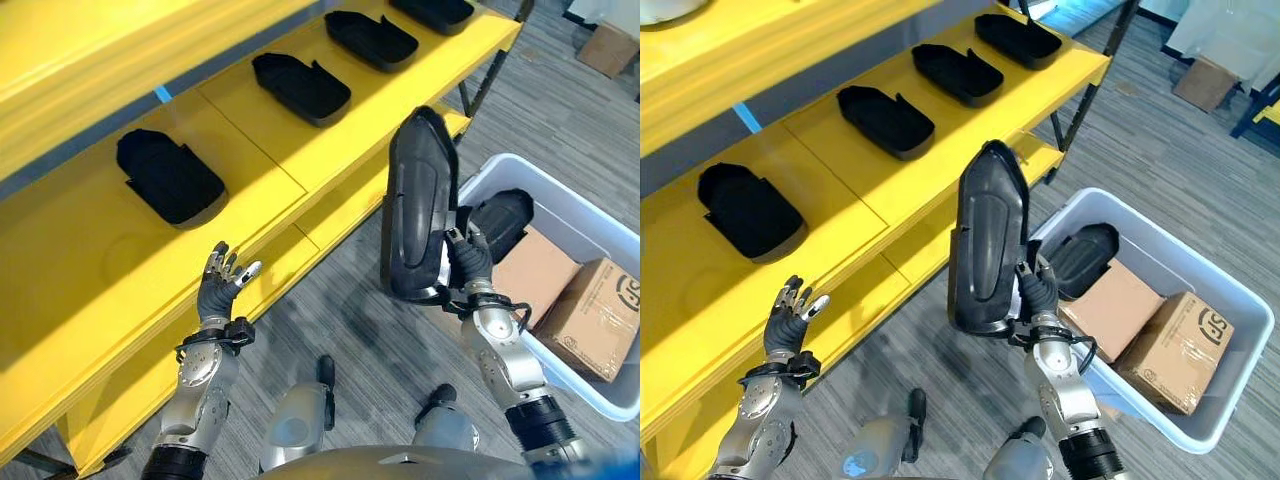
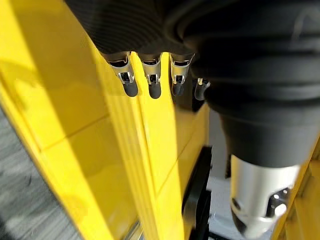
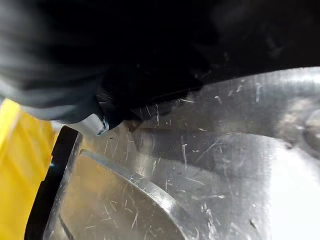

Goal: Move parts from the plastic box to the shelf.

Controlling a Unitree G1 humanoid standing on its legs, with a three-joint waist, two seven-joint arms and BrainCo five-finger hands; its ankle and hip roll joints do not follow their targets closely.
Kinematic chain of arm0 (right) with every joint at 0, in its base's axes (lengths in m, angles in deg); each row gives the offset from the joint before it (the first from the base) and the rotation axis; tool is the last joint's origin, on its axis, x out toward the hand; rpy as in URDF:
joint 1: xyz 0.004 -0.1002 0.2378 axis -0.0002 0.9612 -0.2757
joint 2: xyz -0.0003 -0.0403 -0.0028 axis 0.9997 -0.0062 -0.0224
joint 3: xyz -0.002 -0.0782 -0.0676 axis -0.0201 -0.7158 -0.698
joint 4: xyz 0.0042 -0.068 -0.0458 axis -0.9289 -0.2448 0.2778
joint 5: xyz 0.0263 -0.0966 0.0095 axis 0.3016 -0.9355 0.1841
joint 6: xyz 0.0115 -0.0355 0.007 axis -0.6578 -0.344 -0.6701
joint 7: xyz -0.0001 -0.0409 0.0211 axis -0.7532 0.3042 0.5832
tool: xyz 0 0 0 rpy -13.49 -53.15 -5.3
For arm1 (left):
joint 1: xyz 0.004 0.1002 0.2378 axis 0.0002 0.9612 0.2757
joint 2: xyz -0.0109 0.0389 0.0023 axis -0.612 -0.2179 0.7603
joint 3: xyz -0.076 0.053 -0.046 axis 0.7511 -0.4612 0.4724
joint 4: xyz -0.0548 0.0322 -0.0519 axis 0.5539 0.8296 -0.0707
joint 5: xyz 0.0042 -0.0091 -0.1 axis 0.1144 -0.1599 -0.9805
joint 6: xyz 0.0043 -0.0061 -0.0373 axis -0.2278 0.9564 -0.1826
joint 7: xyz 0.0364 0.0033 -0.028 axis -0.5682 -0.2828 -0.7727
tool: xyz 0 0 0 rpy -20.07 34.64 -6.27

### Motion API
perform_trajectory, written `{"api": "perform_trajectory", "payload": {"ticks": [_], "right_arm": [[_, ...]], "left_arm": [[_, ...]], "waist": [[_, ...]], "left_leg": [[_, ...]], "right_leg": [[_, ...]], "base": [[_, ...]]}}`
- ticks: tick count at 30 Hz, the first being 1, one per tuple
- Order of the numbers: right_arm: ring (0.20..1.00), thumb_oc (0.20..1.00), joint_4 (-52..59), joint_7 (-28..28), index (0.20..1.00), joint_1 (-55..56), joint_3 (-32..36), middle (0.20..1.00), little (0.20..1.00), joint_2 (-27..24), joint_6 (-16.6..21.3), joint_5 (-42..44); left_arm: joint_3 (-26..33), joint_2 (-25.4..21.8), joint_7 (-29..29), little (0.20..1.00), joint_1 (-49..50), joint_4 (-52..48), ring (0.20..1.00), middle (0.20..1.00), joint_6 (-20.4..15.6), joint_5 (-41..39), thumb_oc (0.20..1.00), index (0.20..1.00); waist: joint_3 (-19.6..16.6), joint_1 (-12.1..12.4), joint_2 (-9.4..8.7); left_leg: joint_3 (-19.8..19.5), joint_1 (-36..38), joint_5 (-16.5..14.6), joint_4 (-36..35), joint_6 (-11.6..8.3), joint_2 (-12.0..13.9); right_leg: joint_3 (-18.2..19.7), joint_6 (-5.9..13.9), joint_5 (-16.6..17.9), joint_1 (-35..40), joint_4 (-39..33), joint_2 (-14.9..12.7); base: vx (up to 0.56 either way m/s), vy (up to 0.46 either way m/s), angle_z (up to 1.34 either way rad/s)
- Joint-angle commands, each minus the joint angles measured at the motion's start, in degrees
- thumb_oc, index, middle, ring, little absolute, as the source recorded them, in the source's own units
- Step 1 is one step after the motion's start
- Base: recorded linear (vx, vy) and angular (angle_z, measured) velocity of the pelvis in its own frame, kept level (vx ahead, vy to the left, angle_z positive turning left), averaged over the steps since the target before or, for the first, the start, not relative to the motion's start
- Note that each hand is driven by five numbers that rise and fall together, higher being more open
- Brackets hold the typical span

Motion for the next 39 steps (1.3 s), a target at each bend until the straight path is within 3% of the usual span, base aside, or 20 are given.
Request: {"api": "perform_trajectory", "payload": {"ticks": [1,2,3,4,5,8,13,19,20,21,24,25,27,28,31,32,35,37,39], "right_arm": [[0.200,0.200,4.0,2.5,0.200,0.1,1.7,0.200,0.200,-1.4,5.0,1.5],[0.200,0.200,4.0,2.5,0.200,0.1,1.7,0.200,0.200,-1.4,5.0,1.5],[0.200,0.200,3.9,2.7,0.200,0.3,1.8,0.200,0.200,-1.5,5.3,1.7],[0.200,0.200,3.6,2.8,0.200,0.4,1.7,0.200,0.200,-1.3,5.6,2.5],[0.200,0.200,3.9,3.0,0.200,0.6,1.6,0.200,0.200,-1.5,5.8,2.8],[0.200,0.200,5.1,3.5,0.200,1.6,0.9,0.200,0.200,-1.7,5.6,3.0],[0.200,0.200,4.9,3.2,0.200,1.4,0.8,0.200,0.200,-2.2,5.3,3.3],[0.200,0.200,5.9,3.8,0.200,2.7,1.9,0.200,0.200,-4.3,5.4,4.4],[0.200,0.200,6.0,3.7,0.200,2.6,2.0,0.200,0.200,-4.6,5.4,4.3],[0.200,0.200,5.8,3.4,0.200,2.1,2.0,0.200,0.200,-5.0,5.3,4.1],[0.200,0.200,5.4,3.2,0.200,1.8,2.1,0.200,0.200,-5.0,5.1,4.6],[0.200,0.200,4.9,2.4,0.200,1.7,2.6,0.200,0.200,-5.3,4.9,4.3],[0.200,0.200,4.5,1.2,0.200,1.4,3.1,0.200,0.200,-5.7,5.0,4.4],[0.200,0.200,4.7,0.8,0.200,1.4,3.7,0.200,0.200,-5.9,5.1,5.1],[0.200,0.200,5.0,0.3,0.200,2.2,4.7,0.200,0.200,-5.7,5.4,5.6],[0.200,0.200,5.0,0.3,0.200,2.2,4.7,0.200,0.200,-5.7,5.4,5.6],[0.200,0.200,5.7,0.8,0.200,2.8,4.6,0.200,0.200,-4.7,4.7,4.8],[0.200,0.200,5.3,0.9,0.200,2.0,3.9,0.200,0.200,-4.0,4.1,3.1],[0.200,0.200,5.1,1.0,0.200,1.5,3.7,0.200,0.200,-3.6,3.9,3.2]], "left_arm": [[0.0,-2.6,3.0,1.000,1.2,-6.4,1.000,1.000,-1.7,3.8,1.000,1.000],[0.0,-2.6,3.0,1.000,1.2,-6.4,1.000,1.000,-1.7,3.8,1.000,1.000],[0.1,-2.7,3.2,1.000,1.1,-6.5,1.000,1.000,-1.7,4.0,1.000,1.000],[-0.2,-2.6,3.3,1.000,0.8,-6.1,1.000,1.000,-1.9,3.7,1.000,1.000],[-0.2,-2.5,3.3,1.000,0.5,-5.7,1.000,1.000,-2.1,3.7,1.000,1.000],[-0.2,-1.7,2.9,1.000,1.6,-6.0,1.000,1.000,-2.4,3.7,1.000,1.000],[0.1,-0.8,2.4,1.000,2.8,-7.1,1.000,1.000,-2.0,2.9,1.000,1.000],[-0.9,0.1,3.3,1.000,2.3,-6.8,1.000,1.000,-1.8,2.5,1.000,1.000],[-0.9,0.1,3.3,1.000,2.1,-6.9,1.000,1.000,-1.7,2.3,1.000,1.000],[-0.9,-0.1,3.2,1.000,1.9,-7.1,1.000,1.000,-1.5,2.1,1.000,1.000],[-0.4,-0.1,3.2,1.000,2.4,-7.5,1.000,1.000,-1.2,2.0,1.000,1.000],[-0.1,0.2,2.3,1.000,2.3,-7.9,1.000,1.000,-1.3,0.9,1.000,1.000],[-0.8,0.1,1.5,1.000,1.5,-7.8,1.000,1.000,-1.1,0.2,1.000,1.000],[-1.3,0.2,1.5,1.000,0.9,-7.6,1.000,1.000,-0.9,-0.3,1.000,1.000],[-2.4,-0.4,2.4,1.000,0.3,-7.1,1.000,1.000,-0.3,-0.8,1.000,1.000],[-2.4,-0.4,2.4,1.000,0.3,-7.1,1.000,1.000,-0.3,-0.8,1.000,1.000],[-2.8,-2.0,3.2,1.000,0.6,-7.2,1.000,1.000,0.0,0.4,1.000,1.000],[-2.5,-2.5,3.2,1.000,0.7,-7.3,1.000,1.000,-0.5,-0.9,1.000,1.000],[-2.3,-2.7,3.1,1.000,0.8,-7.5,1.000,1.000,-0.7,-1.0,1.000,1.000]], "waist": [[-1.9,-3.2,-0.99],[-2.0,-3.3,-0.95],[-2.4,-3.7,-1.42],[-3.3,-4.0,-2.64],[-3.5,-4.3,-3.13],[-4.1,-3.5,-3.76],[-4.9,-2.4,-3.88],[-1.0,-2.0,-4.64],[-0.6,-2.2,-4.86],[-0.3,-2.4,-5.33],[-0.9,-2.5,-5.73],[-1.5,-2.9,-5.15],[-1.6,-3.3,-3.63],[-1.6,-4.0,-2.32],[-1.9,-4.4,0.20],[-1.9,-4.4,0.19],[-1.5,-3.4,0.41],[-0.3,-2.1,-0.40],[0.1,-1.6,-0.72]], "left_leg": [[-0.1,7.0,0.0,-10.8,-0.22,-3.2],[-0.2,6.8,0.2,-10.8,-0.23,-3.1],[-1.1,6.7,0.5,-11.2,-0.37,-3.4],[-2.5,6.5,0.7,-11.1,-0.69,-4.3],[-2.9,6.2,0.9,-11.1,-0.76,-4.7],[-3.3,6.4,0.9,-11.0,-0.50,-5.1],[-2.5,6.0,0.1,-9.4,-0.52,-4.8],[-3.8,0.5,-5.2,10.3,-3.52,-6.9],[-3.2,0.2,-6.6,12.1,-3.29,-5.4],[-1.7,0.2,-8.4,13.7,-2.54,-2.0],[-2.1,0.5,-7.9,12.3,-2.02,2.4],[-2.5,1.6,-3.3,7.4,-3.35,10.0],[-3.5,2.1,4.1,-0.7,-6.25,16.9],[-2.2,3.1,7.6,-6.3,-7.72,19.6],[1.5,6.2,9.3,-13.7,-11.03,21.9],[1.5,6.3,9.3,-13.7,-11.03,21.9],[0.1,5.9,6.5,-12.0,-10.62,17.9],[0.0,3.5,3.0,-6.7,-9.65,14.1],[-0.1,2.2,1.7,-4.0,-9.36,12.4]], "right_leg": [[2.2,0.08,-4.8,-2.0,-2.2,17.4],[2.1,0.06,-4.6,-2.1,-2.4,17.5],[3.2,-0.17,-5.1,-2.4,-2.5,19.7],[7.3,-0.53,-5.0,-1.4,-7.2,23.8],[9.6,-1.20,-4.8,-0.9,-10.6,24.7],[12.4,-1.59,-3.4,2.4,-15.0,24.6],[11.7,-2.12,-3.6,4.7,-16.7,24.5],[10.3,-4.19,-5.7,5.0,-13.2,23.4],[10.1,-4.10,-5.9,4.6,-12.1,22.9],[9.8,-3.89,-6.3,4.6,-11.0,21.9],[9.6,-3.81,-7.1,4.0,-10.0,20.8],[8.3,-3.83,-8.4,2.4,-7.5,19.2],[6.5,-3.61,-9.9,0.2,-4.3,17.8],[4.9,-3.39,-11.2,-0.8,-1.7,16.9],[2.2,-2.09,-12.7,-2.7,3.3,14.4],[2.2,-2.10,-12.7,-2.7,3.4,14.4],[1.1,-0.18,-10.8,-0.8,1.6,11.1],[0.4,1.93,-8.3,1.5,-0.9,7.6],[-0.3,2.59,-7.7,2.7,-2.4,6.4]], "base": [[0.07,0.038,1.52],[0.05,-0.012,1.33],[0.07,-0.047,0.61],[0.09,-0.061,0.40],[0.08,-0.049,0.48],[0.05,-0.031,0.10],[0.02,-0.055,-0.03],[-0.06,-0.026,0.25],[-0.13,0.040,0.38],[-0.08,0.052,0.30],[-0.03,0.049,0.40],[-0.04,0.130,0.46],[-0.06,0.213,0.84],[-0.05,0.272,0.97],[0.02,0.271,0.94],[0.06,0.260,0.50],[0.08,0.272,0.48],[0.07,0.314,0.63],[0.05,0.208,0.28]]}}
